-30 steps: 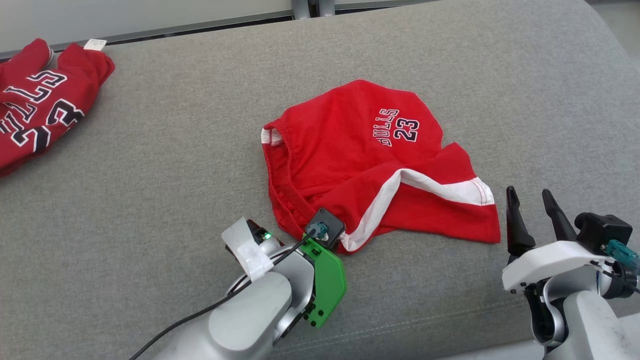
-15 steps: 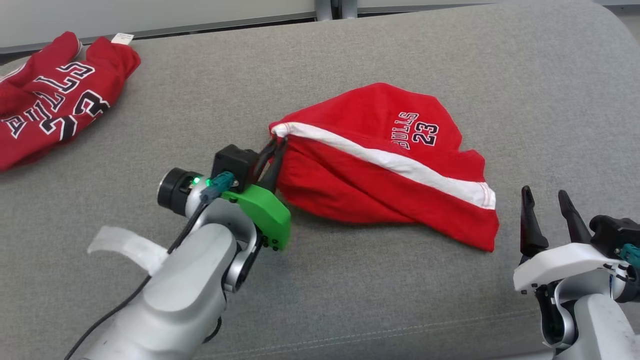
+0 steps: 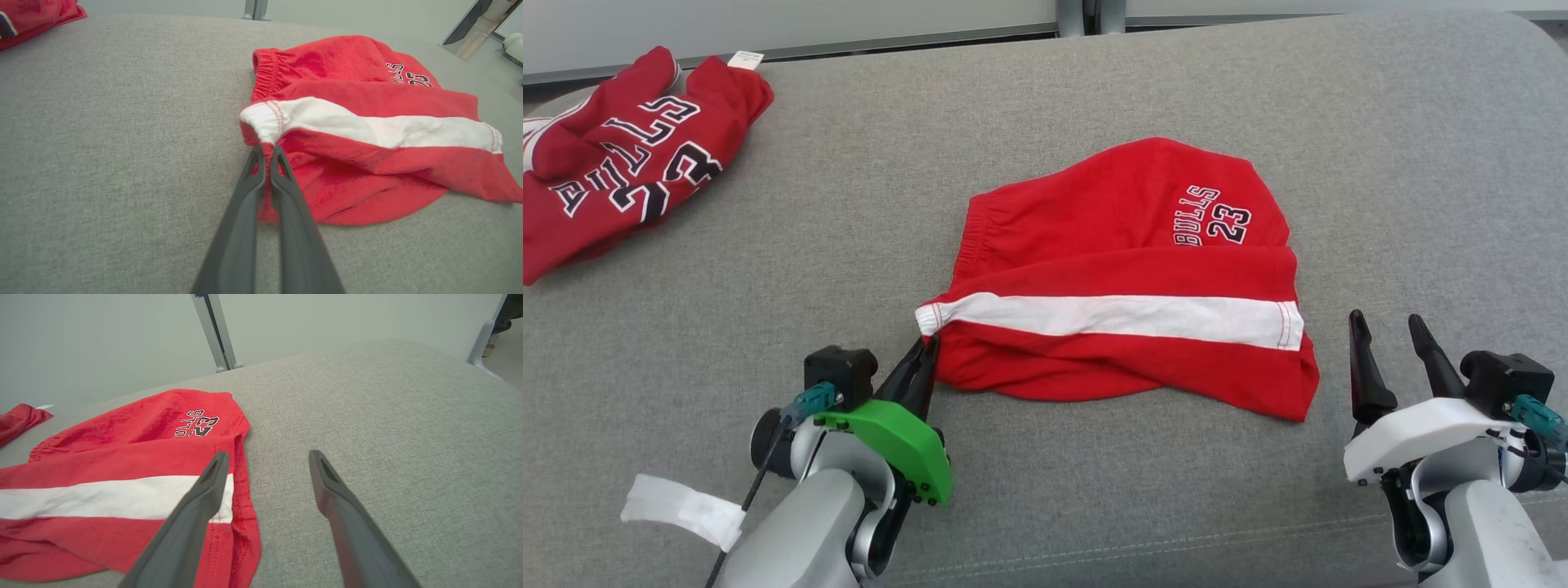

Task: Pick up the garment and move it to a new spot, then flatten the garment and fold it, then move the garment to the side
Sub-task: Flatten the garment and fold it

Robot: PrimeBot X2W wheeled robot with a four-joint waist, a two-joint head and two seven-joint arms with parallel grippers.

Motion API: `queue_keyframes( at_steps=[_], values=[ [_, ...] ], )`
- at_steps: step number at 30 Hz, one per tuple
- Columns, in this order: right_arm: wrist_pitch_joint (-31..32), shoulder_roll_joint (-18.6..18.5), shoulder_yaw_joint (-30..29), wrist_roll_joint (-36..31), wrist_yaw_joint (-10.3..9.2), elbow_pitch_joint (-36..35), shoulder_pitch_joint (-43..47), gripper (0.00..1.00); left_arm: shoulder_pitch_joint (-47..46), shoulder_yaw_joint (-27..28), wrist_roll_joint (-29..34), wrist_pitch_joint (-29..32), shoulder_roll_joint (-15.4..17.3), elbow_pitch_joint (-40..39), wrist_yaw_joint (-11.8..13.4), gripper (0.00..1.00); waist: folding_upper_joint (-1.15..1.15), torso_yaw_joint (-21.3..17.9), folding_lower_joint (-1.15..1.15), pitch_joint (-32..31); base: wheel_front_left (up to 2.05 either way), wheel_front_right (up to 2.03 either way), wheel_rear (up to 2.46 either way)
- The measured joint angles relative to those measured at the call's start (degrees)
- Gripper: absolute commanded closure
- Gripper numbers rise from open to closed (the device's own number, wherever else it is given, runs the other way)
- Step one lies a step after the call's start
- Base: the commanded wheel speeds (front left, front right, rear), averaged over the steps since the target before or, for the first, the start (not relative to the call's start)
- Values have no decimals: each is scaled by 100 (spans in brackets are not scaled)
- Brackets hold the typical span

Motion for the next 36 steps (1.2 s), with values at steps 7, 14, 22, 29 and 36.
queue_keyframes(
  at_steps=[7,14,22,29,36],
  values=[
    [26,-43,70,18,0,81,9,0,309,172,-288,-137,-40,375,-135,100,0,-55,0,-67,0,0,0],
    [48,-85,121,18,0,144,58,0,466,282,-481,-209,-185,566,-285,0,0,-74,0,-218,0,0,0],
    [45,-105,240,-35,0,63,141,0,860,639,-513,-301,-65,221,-167,0,0,-83,0,-506,0,0,0],
    [34,-135,308,-199,0,-379,155,0,1492,1690,230,-327,142,-1319,389,0,0,-51,0,-813,0,0,0],
    [160,-82,504,-449,0,-855,196,0,2198,2224,721,-336,154,-2128,652,0,0,-39,0,-1027,0,0,0]
  ],
)
